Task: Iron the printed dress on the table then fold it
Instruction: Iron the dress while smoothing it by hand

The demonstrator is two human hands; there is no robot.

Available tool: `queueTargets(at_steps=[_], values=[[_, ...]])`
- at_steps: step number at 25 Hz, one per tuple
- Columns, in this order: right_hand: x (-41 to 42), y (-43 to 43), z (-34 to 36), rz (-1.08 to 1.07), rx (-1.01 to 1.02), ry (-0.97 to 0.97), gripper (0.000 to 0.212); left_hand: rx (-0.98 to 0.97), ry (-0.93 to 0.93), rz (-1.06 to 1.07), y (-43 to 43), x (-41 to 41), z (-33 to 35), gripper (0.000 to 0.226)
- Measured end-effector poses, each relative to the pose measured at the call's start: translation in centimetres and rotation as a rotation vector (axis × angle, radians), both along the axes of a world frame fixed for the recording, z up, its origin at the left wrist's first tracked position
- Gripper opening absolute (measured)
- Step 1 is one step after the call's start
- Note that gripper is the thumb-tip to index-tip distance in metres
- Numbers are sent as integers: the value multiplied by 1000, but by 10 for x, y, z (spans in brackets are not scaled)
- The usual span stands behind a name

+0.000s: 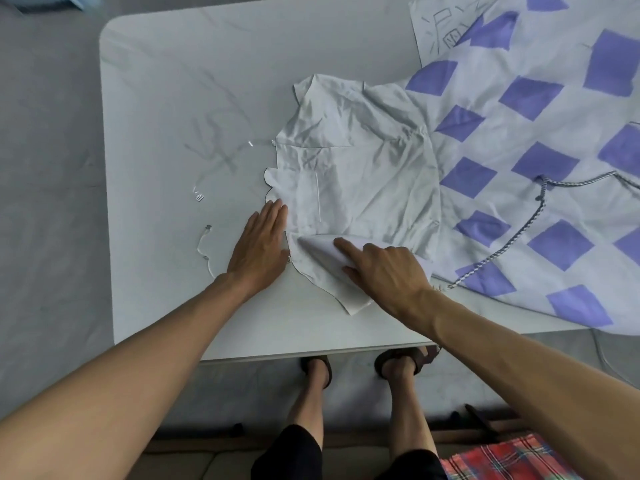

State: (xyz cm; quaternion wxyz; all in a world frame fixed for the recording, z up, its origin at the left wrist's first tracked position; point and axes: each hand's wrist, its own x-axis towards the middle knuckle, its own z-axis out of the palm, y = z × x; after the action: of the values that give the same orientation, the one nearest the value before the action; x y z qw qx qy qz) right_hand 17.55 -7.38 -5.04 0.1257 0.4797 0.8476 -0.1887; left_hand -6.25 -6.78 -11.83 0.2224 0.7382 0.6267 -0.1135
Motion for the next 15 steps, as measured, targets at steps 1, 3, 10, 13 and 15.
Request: queueTargets(at_steps=[1, 3, 10, 13, 15], values=[[-3, -3, -4, 29, -18, 0, 47, -16, -15, -26, -1, 0, 0, 79], [-5, -6, -10, 51, -46, -14, 46, -31, -7, -71, -2, 1, -3, 82], [26, 10, -9, -21, 48, -44, 45, -71, 130, -48, -4, 13, -5, 91], [56, 26, -7, -131, 70, -76, 45, -74, 162, -31, -3, 20, 0, 90], [80, 37, -6, -235, 72, -76, 45, -90, 166, -17, 0, 22, 3, 89]])
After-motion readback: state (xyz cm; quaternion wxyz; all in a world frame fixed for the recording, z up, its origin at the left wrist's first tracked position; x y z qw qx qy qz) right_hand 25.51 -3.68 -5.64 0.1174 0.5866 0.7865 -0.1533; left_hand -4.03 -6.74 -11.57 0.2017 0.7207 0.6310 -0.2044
